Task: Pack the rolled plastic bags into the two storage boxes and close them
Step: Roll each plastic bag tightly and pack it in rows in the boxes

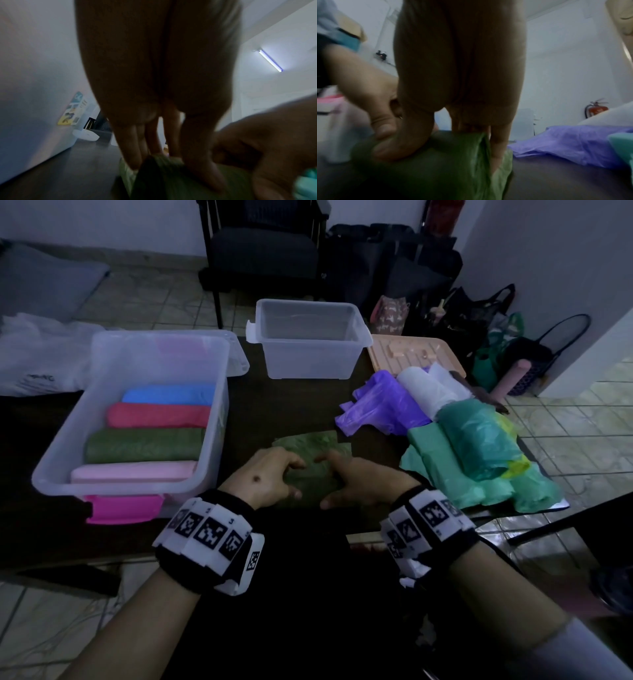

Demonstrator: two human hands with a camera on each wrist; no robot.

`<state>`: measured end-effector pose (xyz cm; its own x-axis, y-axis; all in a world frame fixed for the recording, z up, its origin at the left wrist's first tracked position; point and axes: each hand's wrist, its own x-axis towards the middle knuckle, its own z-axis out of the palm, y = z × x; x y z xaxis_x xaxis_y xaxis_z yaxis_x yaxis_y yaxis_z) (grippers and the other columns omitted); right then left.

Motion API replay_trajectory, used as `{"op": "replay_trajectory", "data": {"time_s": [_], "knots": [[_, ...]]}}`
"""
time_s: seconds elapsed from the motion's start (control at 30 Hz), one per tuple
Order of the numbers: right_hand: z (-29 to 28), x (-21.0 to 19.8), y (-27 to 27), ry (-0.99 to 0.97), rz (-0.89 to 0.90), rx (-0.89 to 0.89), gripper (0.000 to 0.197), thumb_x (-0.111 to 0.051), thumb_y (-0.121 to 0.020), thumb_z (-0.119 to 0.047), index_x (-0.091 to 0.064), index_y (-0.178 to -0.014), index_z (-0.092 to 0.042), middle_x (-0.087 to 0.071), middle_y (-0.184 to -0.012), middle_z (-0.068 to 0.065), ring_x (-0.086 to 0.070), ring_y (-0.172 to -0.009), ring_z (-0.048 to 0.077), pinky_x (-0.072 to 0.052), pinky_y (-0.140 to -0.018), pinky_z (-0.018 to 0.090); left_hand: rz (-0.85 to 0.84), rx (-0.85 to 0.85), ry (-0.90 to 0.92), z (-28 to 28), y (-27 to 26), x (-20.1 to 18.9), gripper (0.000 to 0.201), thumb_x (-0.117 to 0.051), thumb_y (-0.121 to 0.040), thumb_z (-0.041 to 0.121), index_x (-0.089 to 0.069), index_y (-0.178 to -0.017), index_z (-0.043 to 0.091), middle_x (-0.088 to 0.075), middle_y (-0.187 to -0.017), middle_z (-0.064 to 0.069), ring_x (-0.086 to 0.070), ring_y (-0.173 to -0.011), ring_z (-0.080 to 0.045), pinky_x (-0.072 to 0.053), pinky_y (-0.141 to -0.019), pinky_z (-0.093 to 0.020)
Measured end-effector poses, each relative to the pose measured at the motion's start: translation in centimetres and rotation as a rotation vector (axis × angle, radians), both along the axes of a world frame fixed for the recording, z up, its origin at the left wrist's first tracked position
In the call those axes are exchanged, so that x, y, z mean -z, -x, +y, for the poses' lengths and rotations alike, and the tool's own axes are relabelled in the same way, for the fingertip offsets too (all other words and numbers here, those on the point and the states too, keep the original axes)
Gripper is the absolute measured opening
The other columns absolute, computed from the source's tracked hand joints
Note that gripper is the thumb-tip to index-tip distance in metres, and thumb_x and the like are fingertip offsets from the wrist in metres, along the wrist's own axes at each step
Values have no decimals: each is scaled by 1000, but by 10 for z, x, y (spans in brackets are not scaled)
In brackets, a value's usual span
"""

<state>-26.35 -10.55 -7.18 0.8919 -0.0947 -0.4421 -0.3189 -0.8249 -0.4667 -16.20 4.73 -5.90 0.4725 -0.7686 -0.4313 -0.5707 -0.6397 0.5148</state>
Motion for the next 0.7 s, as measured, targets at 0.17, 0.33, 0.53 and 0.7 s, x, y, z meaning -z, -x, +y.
{"op": "replay_trajectory", "data": {"time_s": [0.17,0.33,0.53,0.7], "knots": [[-10,-1,-9,6,43,-9,47,-69,-83,-33,-54,-123,-13,-59,-119,6,-53,-102,16,-37,-84,21,3,-79,71,0,2,7,36,-61,-90,19,-59,-126,21,-57,-131,-3,-51,-122,-16,-37,-98,-21],[7,-1,-8,206,-89,-16,50,-62,-87,-28,-45,-132,-16,-43,-133,10,-36,-126,27,-35,-104,39,25,-98,34,-9,-2,12,34,-49,-96,12,-57,-128,20,-59,-126,-3,-55,-113,-15,-39,-87,-20],[40,18,13,427,-218,-82,53,-52,-91,-30,-37,-137,-10,-42,-132,13,-42,-121,30,-33,-103,41,15,-135,28,-14,-5,15,32,-45,-98,16,-57,-127,20,-56,-131,-6,-53,-120,-21,-38,-97,-26],[44,27,15,476,-264,-44,60,-38,-81,-33,-47,-133,-5,-53,-126,15,-54,-114,33,-39,-101,43,-216,-162,231,-12,1,14,24,-58,-91,14,-66,-114,14,-59,-120,-5,-53,-116,-18,-37,-97,-24]]}}
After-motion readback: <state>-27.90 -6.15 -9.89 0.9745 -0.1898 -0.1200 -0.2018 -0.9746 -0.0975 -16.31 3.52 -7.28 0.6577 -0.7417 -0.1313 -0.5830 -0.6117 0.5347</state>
